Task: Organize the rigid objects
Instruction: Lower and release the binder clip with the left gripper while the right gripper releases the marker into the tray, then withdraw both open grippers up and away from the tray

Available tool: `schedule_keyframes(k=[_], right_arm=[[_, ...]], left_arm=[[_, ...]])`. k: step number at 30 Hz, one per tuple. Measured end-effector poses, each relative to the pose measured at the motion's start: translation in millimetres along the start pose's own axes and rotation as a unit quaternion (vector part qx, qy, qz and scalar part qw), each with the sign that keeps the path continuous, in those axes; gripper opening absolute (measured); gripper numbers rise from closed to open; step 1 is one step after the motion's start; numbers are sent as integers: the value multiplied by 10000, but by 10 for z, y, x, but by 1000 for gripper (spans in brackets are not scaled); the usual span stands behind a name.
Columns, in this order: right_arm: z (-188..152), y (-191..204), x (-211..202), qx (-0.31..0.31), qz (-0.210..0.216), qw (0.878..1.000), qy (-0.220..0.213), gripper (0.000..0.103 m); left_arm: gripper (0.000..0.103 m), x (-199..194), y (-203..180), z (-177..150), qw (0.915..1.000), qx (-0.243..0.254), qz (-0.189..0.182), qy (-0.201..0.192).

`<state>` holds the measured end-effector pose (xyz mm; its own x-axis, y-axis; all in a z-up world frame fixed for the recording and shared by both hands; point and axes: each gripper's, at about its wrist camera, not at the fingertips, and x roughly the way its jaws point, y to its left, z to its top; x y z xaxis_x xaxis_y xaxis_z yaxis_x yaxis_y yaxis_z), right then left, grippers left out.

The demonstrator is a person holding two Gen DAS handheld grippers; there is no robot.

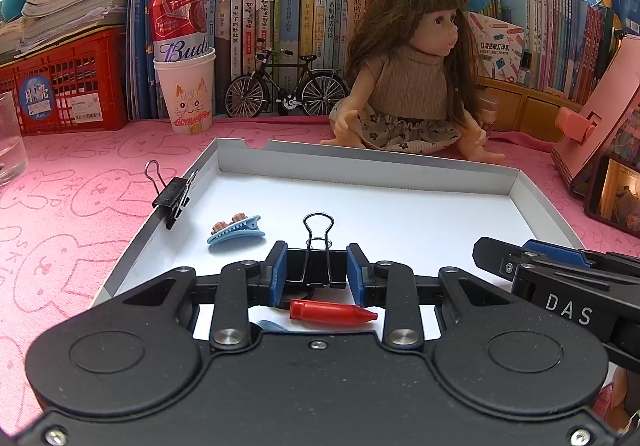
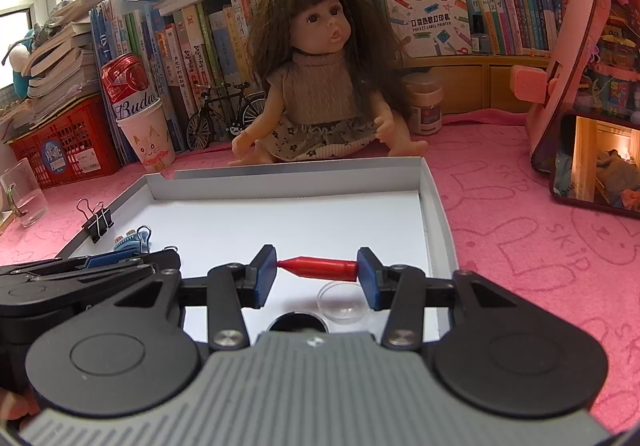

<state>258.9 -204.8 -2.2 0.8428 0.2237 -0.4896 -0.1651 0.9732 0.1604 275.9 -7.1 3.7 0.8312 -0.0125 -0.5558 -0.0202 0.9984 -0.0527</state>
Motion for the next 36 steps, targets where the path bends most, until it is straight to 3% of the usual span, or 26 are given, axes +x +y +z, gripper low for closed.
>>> schedule_keyframes(k=[10, 18, 36], right_arm=[[-5, 1, 4, -5, -10, 10000, 2, 48], [-19, -8, -19, -1, -1, 10000, -48, 63], [-63, 8, -110, -78, -38, 10000, -23, 69]], left_arm=[[30, -1, -1, -1, 10000, 0, -2, -1], [41, -31, -14, 0, 10000, 30, -59, -22], [43, -146, -18, -8, 9998, 190, -69, -37]])
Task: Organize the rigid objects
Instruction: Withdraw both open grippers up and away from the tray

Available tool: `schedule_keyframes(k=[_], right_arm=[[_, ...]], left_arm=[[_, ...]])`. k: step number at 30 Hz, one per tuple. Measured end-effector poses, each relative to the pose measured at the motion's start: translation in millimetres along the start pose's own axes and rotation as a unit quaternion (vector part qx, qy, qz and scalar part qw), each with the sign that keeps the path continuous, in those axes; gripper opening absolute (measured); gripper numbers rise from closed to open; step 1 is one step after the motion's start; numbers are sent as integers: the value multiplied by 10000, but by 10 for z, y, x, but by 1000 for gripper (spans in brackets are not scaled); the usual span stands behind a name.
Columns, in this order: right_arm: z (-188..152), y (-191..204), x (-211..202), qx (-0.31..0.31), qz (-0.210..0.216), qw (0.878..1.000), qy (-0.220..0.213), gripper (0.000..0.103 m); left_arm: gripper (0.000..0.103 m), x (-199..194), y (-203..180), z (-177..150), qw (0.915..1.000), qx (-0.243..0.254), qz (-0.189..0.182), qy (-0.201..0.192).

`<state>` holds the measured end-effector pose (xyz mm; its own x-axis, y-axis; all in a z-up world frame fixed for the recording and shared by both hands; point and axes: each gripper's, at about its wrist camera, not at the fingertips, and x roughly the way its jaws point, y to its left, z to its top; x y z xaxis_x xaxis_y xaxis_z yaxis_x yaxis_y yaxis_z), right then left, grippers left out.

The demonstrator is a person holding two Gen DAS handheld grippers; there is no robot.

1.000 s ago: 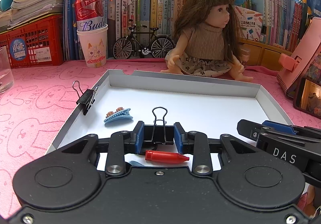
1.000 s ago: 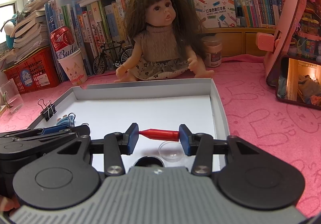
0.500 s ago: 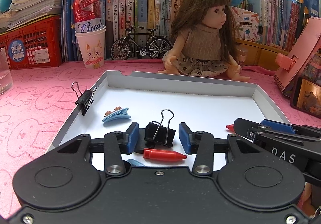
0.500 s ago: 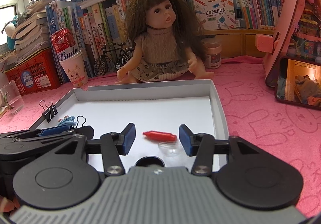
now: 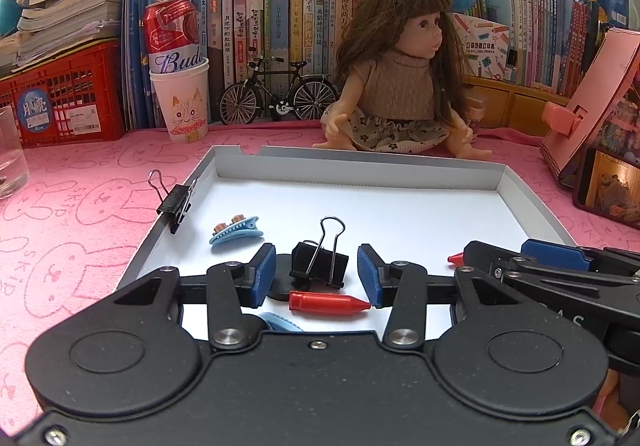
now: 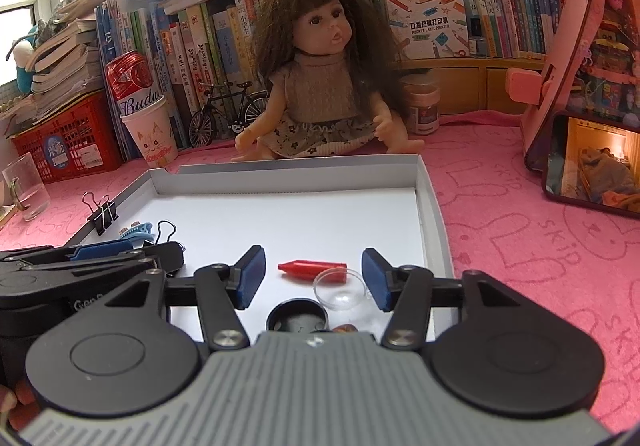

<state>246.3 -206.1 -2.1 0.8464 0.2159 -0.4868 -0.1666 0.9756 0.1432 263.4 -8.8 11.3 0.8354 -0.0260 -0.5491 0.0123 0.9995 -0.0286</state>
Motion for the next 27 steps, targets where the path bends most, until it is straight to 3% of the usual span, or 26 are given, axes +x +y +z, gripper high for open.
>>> schedule_keyframes(k=[7, 19, 27], right_arm=[[-1, -38, 37, 72, 120, 9999, 64, 89], [40, -37, -29, -39, 8, 9999, -127, 101], [84, -26, -200, -39, -22, 9999, -157, 103]], left_arm=[[48, -17, 41, -19, 9999, 14, 133, 6], [56, -118, 63, 8, 9998, 83, 148, -99], [66, -274, 56, 14, 9997, 128, 165, -143]])
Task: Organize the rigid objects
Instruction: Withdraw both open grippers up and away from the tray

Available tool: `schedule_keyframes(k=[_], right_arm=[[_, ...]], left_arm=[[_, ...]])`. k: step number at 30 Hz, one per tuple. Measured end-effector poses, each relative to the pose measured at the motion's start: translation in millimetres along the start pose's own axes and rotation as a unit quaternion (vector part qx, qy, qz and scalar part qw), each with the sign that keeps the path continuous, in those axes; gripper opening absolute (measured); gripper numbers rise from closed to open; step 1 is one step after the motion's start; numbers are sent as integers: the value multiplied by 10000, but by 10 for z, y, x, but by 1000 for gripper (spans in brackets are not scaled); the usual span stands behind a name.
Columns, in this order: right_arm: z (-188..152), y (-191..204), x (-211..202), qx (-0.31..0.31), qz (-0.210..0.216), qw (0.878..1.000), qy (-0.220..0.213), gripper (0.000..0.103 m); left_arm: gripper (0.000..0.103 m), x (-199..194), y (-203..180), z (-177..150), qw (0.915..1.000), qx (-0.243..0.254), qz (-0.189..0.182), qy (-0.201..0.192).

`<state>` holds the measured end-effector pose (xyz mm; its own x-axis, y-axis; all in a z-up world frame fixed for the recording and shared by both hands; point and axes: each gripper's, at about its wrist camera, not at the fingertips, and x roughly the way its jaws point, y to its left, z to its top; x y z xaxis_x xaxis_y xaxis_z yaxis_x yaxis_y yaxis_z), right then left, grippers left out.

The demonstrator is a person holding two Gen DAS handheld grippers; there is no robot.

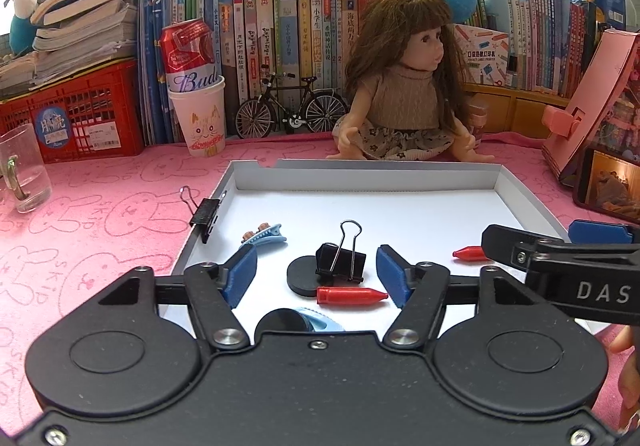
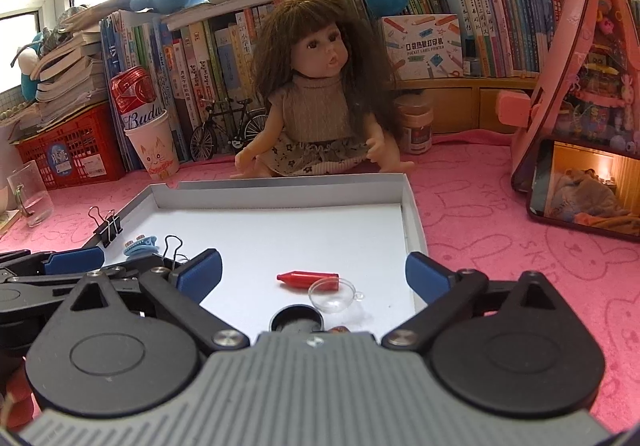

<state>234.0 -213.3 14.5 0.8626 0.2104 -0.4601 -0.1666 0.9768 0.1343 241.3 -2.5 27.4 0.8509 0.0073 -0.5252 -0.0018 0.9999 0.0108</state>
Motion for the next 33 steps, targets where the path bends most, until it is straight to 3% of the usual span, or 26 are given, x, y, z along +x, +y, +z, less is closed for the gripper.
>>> schedule_keyframes(k=[9, 18, 23, 27, 33], right_arm=[[-43, 59, -278, -96, -37, 9999, -38, 103], [-172, 97, -545, -91, -77, 9999, -37, 103], [-301, 100, -668, -86, -106, 9999, -1, 103], [-389, 86, -735, -96, -150, 9998, 21, 103], [-524, 95, -772, -201, -181, 9993, 242, 103]], left_arm=[[72, -307, 51, -102, 10000, 38, 67, -25], [73, -534, 129, -307, 9996, -58, 189, 216], [75, -700, 120, -432, 9996, 35, 289, -22], [75, -800, 117, -486, 9997, -1, 231, 39], [75, -836, 75, -624, 9994, 148, 304, 101]])
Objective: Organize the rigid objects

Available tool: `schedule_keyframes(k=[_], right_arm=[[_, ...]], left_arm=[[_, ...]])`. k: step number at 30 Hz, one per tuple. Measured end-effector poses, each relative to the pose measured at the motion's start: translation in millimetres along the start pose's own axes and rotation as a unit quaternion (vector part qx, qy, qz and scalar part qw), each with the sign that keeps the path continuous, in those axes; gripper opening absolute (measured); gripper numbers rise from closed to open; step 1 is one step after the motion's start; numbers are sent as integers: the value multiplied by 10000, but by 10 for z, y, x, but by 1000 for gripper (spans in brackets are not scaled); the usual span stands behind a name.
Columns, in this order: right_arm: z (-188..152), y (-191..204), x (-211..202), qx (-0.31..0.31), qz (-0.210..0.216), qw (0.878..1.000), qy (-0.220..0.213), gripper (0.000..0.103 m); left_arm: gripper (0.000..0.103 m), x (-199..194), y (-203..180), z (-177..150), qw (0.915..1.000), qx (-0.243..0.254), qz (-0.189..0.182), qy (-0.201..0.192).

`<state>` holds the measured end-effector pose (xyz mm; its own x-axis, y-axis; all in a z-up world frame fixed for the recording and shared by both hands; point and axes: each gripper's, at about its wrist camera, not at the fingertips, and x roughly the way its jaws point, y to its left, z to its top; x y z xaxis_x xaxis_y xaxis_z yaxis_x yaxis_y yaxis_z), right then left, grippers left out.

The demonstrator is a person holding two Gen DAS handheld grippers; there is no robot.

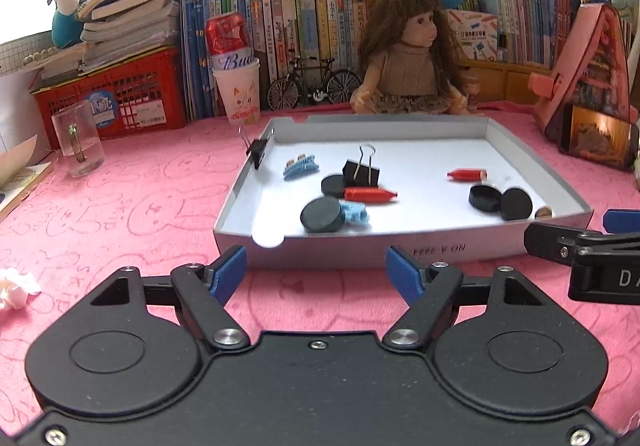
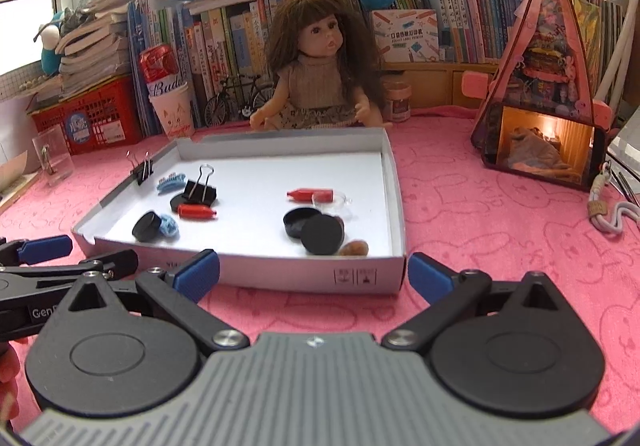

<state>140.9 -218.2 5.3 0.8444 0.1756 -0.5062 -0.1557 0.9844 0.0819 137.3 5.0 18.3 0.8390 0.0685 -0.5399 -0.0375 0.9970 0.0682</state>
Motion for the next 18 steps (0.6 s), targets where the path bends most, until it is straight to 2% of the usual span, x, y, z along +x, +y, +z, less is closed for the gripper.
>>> schedule_keyframes(k=[8, 18], right_arm=[[-173, 19, 50, -47, -60, 9995, 293, 103], [-216, 37, 108, -118, -178, 9990, 402, 103]], left_arm=[[77, 20, -15, -123, 9998, 0, -16, 205], [81, 20, 15, -168, 9996, -21, 6, 266]])
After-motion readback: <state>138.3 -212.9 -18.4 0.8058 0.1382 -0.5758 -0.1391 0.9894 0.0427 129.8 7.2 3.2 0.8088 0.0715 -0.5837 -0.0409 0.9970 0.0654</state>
